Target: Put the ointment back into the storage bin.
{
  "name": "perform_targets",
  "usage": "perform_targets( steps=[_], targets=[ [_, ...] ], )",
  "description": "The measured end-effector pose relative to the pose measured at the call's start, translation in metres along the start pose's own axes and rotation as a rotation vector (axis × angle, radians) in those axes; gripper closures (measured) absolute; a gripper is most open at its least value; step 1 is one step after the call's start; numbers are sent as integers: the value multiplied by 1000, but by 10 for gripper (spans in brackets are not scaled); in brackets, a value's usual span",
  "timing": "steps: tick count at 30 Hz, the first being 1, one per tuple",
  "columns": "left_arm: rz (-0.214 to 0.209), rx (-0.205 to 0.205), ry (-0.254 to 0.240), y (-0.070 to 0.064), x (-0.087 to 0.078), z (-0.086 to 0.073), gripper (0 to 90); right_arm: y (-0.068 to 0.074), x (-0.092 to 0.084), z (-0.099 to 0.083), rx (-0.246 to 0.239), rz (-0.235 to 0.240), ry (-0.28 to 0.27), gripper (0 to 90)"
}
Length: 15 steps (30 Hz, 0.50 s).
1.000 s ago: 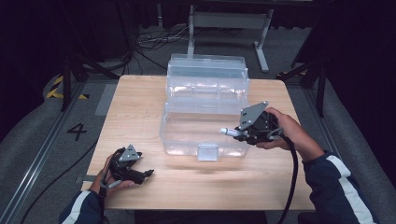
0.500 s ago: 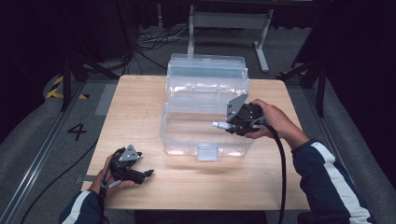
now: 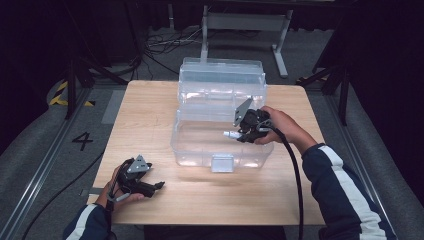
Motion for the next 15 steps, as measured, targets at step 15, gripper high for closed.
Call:
perform_targets(
  steps=[15],
  targets=[
    [1,1,-1,0,0,0,158,-9,33,-16,17,17,100,706]
  ],
)
Point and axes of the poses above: each handheld gripper's, and its own axes: x roughly forward along the jaws, z roughly out of its top, y roughly to its left, the point moved 4 cm from there along x, roughly forward along the jaws, and after that the axes turned 7 degrees about x, right-handed, at the moved point
